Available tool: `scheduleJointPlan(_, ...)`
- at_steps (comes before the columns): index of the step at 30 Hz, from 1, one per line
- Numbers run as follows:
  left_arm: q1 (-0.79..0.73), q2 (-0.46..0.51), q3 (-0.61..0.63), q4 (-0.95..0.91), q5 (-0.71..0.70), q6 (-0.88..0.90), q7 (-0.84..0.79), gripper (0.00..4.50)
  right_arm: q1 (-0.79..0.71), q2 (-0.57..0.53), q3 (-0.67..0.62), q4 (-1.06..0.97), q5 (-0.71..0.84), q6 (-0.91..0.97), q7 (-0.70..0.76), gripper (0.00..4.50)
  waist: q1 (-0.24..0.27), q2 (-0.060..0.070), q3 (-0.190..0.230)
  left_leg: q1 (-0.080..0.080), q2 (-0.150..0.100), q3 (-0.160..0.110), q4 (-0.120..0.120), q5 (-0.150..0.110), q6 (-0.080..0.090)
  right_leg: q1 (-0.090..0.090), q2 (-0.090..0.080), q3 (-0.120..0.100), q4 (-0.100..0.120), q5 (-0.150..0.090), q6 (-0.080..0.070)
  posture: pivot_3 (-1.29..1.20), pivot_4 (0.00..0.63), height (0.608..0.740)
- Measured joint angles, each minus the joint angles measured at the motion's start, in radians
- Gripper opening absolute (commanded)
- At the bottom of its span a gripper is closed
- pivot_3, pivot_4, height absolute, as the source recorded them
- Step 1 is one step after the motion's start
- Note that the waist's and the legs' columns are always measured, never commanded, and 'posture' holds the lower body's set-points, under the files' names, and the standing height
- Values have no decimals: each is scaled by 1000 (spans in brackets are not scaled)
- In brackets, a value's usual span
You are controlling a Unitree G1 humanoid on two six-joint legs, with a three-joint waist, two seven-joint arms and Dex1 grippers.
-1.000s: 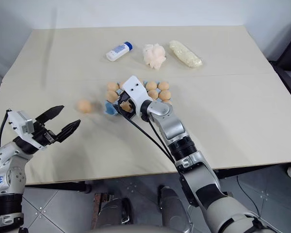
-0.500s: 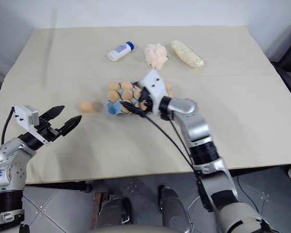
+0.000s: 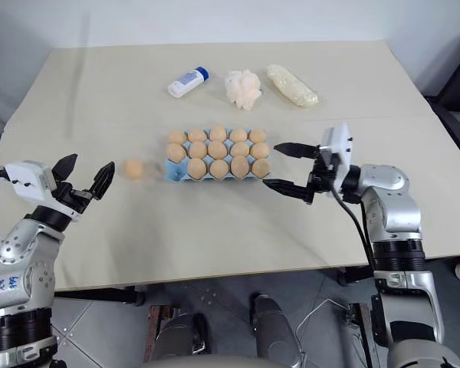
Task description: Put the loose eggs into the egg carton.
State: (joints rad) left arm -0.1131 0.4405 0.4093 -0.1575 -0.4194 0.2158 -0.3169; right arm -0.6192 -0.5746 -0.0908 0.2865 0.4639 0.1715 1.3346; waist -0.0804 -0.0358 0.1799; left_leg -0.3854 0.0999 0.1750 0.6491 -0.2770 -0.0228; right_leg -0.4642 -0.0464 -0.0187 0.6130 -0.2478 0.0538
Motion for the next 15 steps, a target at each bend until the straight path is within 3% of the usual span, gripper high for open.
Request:
scheduleJointPlan(7, 4, -50, -44, -24, 117, 2, 122, 4500, -79, -39, 0, 169, -24, -67, 92, 4457, 1, 0, 0, 0, 0, 0, 1, 0, 1, 0, 0, 1, 0, 0, 0, 0, 150, 740)
scheduleJointPlan(15, -103, -89, -146, 4, 174, 102, 184, 4500, -111, -87, 2, 187, 10, -31, 182, 4457, 11, 0, 0, 0, 0, 0, 1, 0, 0, 0, 0, 0, 0, 0, 0, 0, 150, 740)
